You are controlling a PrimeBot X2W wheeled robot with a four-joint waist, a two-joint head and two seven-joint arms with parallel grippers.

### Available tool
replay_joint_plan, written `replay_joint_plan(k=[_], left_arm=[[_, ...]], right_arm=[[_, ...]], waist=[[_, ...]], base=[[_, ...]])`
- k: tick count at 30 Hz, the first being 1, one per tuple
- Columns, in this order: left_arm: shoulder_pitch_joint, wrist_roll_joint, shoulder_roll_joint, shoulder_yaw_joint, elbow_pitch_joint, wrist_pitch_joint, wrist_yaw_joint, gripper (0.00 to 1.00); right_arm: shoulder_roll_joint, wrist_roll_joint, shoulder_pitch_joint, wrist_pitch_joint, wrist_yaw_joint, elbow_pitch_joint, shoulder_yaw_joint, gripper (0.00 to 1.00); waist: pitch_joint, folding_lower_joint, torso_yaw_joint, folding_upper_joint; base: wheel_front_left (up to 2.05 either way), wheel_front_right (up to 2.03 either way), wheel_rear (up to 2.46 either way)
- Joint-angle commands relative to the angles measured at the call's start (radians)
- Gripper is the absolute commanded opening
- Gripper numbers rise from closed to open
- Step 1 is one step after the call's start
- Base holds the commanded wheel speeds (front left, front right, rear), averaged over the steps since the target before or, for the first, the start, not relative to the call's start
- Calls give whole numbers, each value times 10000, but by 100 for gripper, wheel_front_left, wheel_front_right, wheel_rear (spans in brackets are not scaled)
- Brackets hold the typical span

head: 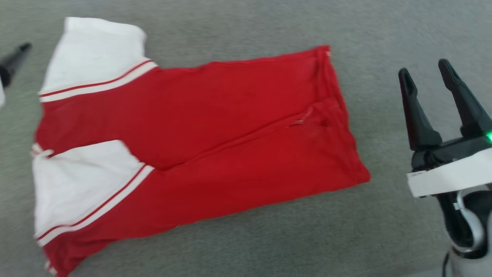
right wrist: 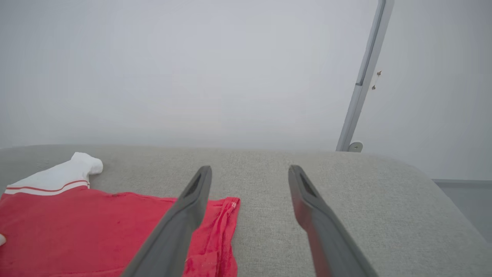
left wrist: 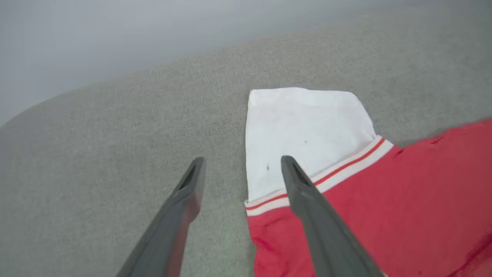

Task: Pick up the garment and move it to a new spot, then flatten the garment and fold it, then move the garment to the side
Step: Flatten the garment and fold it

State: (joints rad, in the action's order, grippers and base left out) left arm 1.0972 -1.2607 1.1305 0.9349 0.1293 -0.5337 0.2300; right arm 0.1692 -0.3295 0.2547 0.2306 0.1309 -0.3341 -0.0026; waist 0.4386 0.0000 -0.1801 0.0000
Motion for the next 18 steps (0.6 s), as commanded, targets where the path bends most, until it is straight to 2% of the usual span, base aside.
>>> replay_joint_plan(k=[1,5,9,12,18], left_arm=[[307,210,-118,22,366,-48,-235,100],[1078,675,-493,6,1594,-154,-792,100],[1661,900,-857,92,2691,-375,-1130,100],[1946,992,-1163,220,3400,-758,-1221,100],[2224,1015,-1575,548,4497,-1917,-882,100]], right_arm=[[-175,152,81,-482,-4,93,67,100],[-575,190,27,-1459,-6,348,350,100],[-809,128,-1,-1993,-4,580,581,100],[-899,60,74,-2140,-4,735,682,100],[-842,-145,299,-1799,-4,948,979,100]], waist=[[389,0,-537,0],[740,0,-1104,0],[1065,0,-1510,0],[1244,0,-1693,0],[1504,0,-1802,0]], base=[[0,0,0],[0,0,0],[0,0,0],[0,0,0],[0,0,0]])
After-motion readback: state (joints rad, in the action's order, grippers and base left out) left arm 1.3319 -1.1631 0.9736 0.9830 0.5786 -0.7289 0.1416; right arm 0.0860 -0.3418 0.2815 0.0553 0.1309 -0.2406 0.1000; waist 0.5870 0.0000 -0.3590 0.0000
